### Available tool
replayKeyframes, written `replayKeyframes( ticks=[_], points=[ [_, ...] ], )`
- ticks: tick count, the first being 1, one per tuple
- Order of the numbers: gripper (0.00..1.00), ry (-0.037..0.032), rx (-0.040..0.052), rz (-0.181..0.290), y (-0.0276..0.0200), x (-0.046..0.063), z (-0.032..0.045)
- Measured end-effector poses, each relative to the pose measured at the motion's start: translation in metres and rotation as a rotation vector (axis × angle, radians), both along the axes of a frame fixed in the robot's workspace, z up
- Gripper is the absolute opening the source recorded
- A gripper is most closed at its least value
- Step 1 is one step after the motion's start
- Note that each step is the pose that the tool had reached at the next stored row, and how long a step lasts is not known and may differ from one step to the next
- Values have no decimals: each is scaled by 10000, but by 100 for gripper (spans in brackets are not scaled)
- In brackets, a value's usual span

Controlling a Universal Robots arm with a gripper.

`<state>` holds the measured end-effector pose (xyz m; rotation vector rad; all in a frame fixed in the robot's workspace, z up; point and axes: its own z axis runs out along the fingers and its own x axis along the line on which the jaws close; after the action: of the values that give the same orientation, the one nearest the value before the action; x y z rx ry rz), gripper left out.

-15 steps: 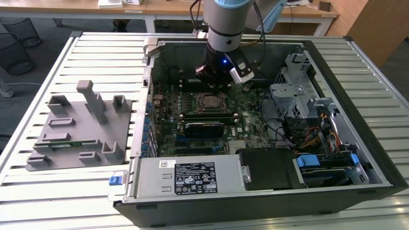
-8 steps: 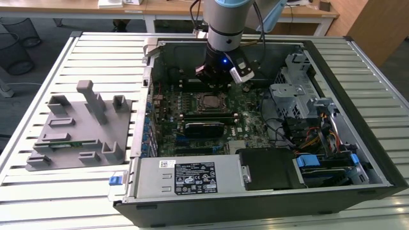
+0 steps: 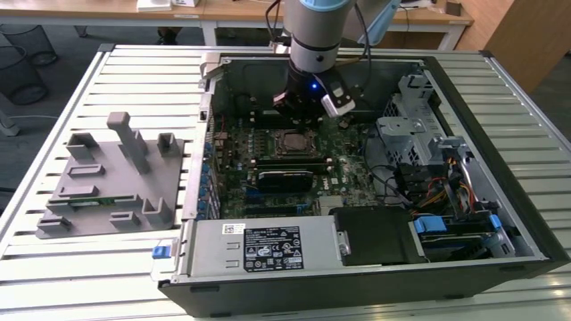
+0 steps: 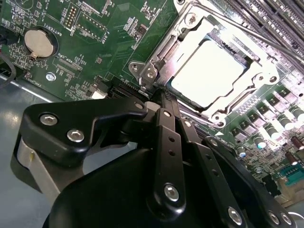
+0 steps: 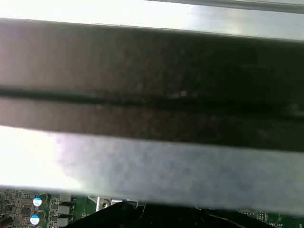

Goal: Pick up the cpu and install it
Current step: 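Install the first cpu locking lever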

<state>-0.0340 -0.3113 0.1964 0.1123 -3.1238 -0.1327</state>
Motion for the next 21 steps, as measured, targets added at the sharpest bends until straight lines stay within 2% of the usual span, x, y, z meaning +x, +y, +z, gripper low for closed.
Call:
replayKeyframes(
  ticks=[6, 16, 18, 21],
  points=[
    [11, -3, -18, 0, 2, 6, -16],
    [11, 1, -18, 0, 3, 6, 41],
    [11, 2, -67, 0, 2, 6, 38],
    [11, 4, -186, 0, 2, 6, 19]
  ],
)
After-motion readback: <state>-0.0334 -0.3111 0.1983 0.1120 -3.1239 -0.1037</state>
